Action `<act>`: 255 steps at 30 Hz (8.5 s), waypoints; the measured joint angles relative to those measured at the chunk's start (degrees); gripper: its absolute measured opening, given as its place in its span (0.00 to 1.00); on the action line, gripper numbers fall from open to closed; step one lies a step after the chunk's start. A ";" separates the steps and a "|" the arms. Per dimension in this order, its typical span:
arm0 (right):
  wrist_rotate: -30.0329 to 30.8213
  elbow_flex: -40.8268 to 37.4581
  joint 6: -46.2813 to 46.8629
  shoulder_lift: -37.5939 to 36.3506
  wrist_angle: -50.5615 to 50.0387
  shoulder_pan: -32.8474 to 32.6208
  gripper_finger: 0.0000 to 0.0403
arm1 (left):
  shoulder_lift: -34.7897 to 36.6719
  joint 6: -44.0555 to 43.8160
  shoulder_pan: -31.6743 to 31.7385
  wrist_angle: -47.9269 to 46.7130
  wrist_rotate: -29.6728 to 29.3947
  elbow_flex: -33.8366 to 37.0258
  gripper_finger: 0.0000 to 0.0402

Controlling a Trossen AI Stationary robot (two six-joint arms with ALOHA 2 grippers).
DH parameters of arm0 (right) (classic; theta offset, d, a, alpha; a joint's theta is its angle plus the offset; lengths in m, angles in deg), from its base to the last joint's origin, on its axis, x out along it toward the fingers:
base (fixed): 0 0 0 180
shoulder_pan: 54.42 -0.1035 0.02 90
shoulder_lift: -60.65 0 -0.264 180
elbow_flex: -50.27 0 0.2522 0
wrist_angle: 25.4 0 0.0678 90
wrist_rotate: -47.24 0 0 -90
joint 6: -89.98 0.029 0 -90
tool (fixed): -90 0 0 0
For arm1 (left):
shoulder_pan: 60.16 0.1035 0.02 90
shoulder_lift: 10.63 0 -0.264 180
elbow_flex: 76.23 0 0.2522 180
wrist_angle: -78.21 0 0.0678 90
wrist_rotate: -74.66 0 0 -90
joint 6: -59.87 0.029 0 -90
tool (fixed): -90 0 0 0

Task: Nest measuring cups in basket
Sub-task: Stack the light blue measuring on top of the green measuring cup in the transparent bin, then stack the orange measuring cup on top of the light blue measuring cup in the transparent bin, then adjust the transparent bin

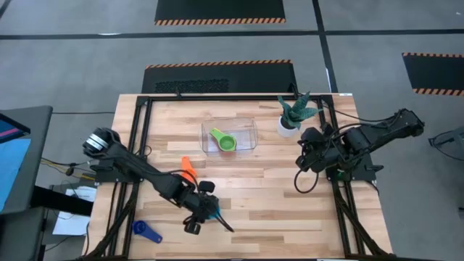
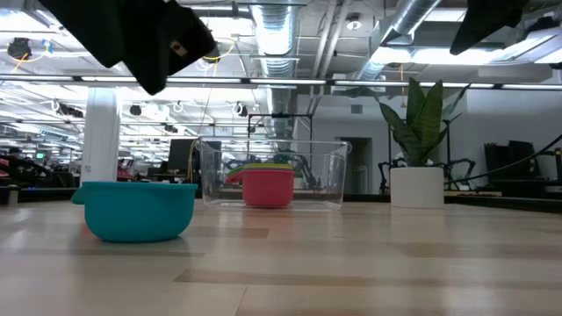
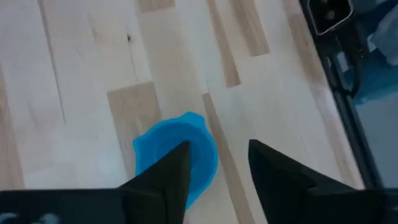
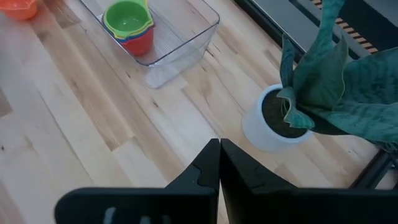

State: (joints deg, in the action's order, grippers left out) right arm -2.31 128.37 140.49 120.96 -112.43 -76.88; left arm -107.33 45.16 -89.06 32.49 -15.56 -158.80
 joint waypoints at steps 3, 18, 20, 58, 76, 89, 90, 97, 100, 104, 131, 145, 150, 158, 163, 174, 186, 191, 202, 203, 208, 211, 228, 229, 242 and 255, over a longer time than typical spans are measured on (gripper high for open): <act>0.04 0.00 0.01 -0.02 -0.69 0.00 0.08 | -1.79 2.14 -0.69 0.66 -0.26 -0.05 0.41; 0.09 0.04 0.45 -0.02 -3.38 0.11 0.08 | -9.30 3.11 -1.23 1.87 -1.59 0.61 0.43; 0.11 0.04 0.45 -0.01 -3.65 0.11 0.08 | -10.71 2.07 -1.37 4.18 -0.10 0.39 0.43; 0.09 0.02 0.01 -0.02 -4.39 0.11 0.08 | -8.78 30.13 23.72 -35.81 -18.61 -34.06 0.00; 0.07 0.02 0.43 0.00 -4.15 0.09 0.08 | -9.47 45.91 38.14 -21.86 -1.77 -20.83 0.00; -0.02 -0.02 0.58 -0.02 -4.20 0.07 0.08 | -13.43 45.71 38.01 -20.93 -0.11 -20.83 0.00; -0.02 -0.02 0.58 -0.02 -4.24 0.07 0.08 | -13.43 45.71 38.07 -21.42 0.35 -20.81 0.00; -0.04 -0.02 0.57 -0.02 -4.29 0.07 0.08 | -14.15 48.00 37.89 -23.06 1.18 -20.79 0.04; -0.04 -0.02 0.56 -0.02 -4.29 0.07 0.08 | -14.14 48.56 37.81 -22.97 -0.07 -20.79 0.07; -0.07 -0.02 0.56 -0.02 -4.29 0.07 0.08 | -14.11 48.60 37.73 -22.87 -0.09 -20.79 0.11; -0.04 -0.02 0.49 0.00 -4.29 0.07 0.08 | -13.56 32.05 37.41 -44.94 -2.70 -32.83 0.31; 0.03 0.00 0.49 -0.02 -4.33 0.07 0.08 | 1.91 1.34 21.24 -39.35 8.01 -4.95 0.28; 0.07 0.00 0.49 -0.01 -4.28 0.07 0.08 | 9.04 -3.40 15.54 -30.06 -3.49 2.81 0.28; 0.07 0.00 0.53 0.00 -4.09 0.07 0.08 | 13.01 -6.89 11.53 -22.36 -3.77 16.70 0.28; 0.07 0.00 0.56 0.00 -4.07 0.07 0.08 | 13.08 -5.43 11.23 -20.29 -8.44 17.72 0.28; 0.04 0.00 2.50 0.00 -3.92 0.07 0.08 | 13.10 0.70 11.23 -14.44 -6.07 21.41 0.28; 0.07 0.00 3.47 -0.01 -4.07 0.09 0.08 | 13.06 -4.38 11.72 -1.15 -4.36 29.29 0.24; 0.07 0.00 3.49 -0.01 -4.07 0.09 0.08 | 13.04 -13.09 14.79 1.43 -6.05 26.21 0.05; 0.20 0.00 3.03 -0.01 -4.46 0.09 0.08 | 13.04 -0.68 16.73 -0.45 -13.80 1.96 0.03; 0.20 0.00 3.02 0.00 -4.46 0.09 0.08 | 13.04 1.83 17.51 -0.99 -16.73 -0.16 0.03; 0.17 0.00 3.00 0.00 -4.42 0.09 0.08 | 13.06 9.79 24.75 -3.18 -21.36 -8.07 0.03; 0.17 0.00 3.00 0.00 -4.37 0.09 0.08 | 13.06 10.70 28.09 -4.75 -16.58 -9.54 0.03; 0.04 0.06 3.02 -0.02 -4.15 0.00 0.08 | -4.69 18.57 36.71 -9.36 -13.19 -11.70 0.03; 0.04 0.07 3.00 0.00 -4.23 0.00 0.08 | -5.55 19.83 36.67 -9.69 -13.13 -12.33 0.03; 0.04 0.05 2.96 0.02 -4.75 0.00 0.08 | -10.34 16.56 37.36 -10.57 -13.43 -14.51 0.08; -0.04 0.04 2.98 -0.02 -4.97 0.00 0.08 | -10.32 14.68 37.23 -16.87 -10.84 -17.80 0.28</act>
State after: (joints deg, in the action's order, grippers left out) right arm -2.35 128.41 143.48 120.94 -117.40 -76.88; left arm -117.65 59.84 -51.83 15.62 -26.40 -176.60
